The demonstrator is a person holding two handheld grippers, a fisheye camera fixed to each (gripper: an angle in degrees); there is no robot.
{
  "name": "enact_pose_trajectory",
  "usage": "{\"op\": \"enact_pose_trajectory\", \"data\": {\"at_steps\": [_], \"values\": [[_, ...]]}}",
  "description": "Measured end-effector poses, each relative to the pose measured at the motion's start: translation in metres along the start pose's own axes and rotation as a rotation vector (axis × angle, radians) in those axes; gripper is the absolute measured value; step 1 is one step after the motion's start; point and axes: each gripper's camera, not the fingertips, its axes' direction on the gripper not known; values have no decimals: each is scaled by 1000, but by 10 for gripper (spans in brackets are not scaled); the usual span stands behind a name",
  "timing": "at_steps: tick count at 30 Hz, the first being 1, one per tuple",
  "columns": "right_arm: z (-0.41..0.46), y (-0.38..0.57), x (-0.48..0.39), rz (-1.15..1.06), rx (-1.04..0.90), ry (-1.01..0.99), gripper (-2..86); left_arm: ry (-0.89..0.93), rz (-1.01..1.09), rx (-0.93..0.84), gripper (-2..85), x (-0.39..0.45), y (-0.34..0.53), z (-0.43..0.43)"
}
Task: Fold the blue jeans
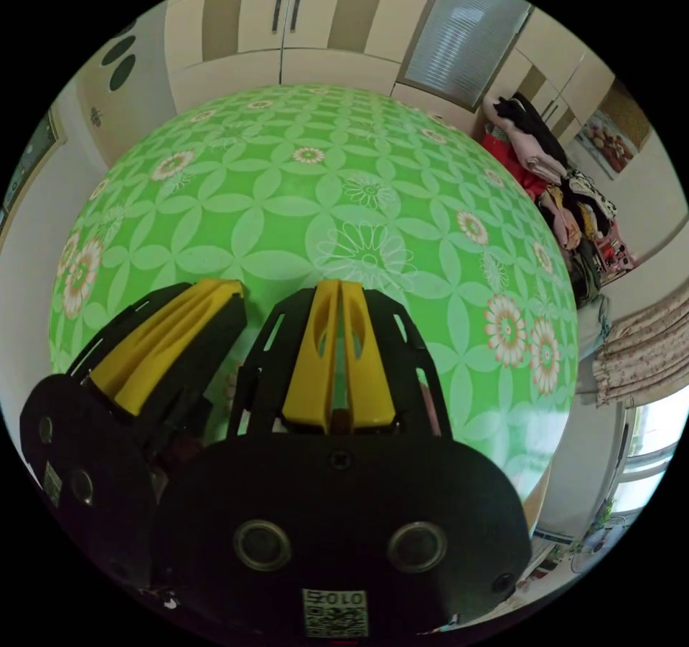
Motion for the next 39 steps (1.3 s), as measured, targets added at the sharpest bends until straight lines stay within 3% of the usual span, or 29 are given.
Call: {"op": "enact_pose_trajectory", "data": {"at_steps": [6,11,23,29,39], "values": [[5,-7,-11,-12,-1,43,11,41,-26,0,-3,-5,0,16],[13,-11,-38,-52,-9,212,11,92,-39,-1,-3,-7,1,26],[29,-7,-41,-102,7,179,16,-18,-45,2,-2,10,-2,37],[36,-8,-41,-82,1,174,15,124,-70,-11,-1,11,-6,44],[45,-2,-27,-186,32,165,14,31,12,-8,-2,44,-13,45]]}}
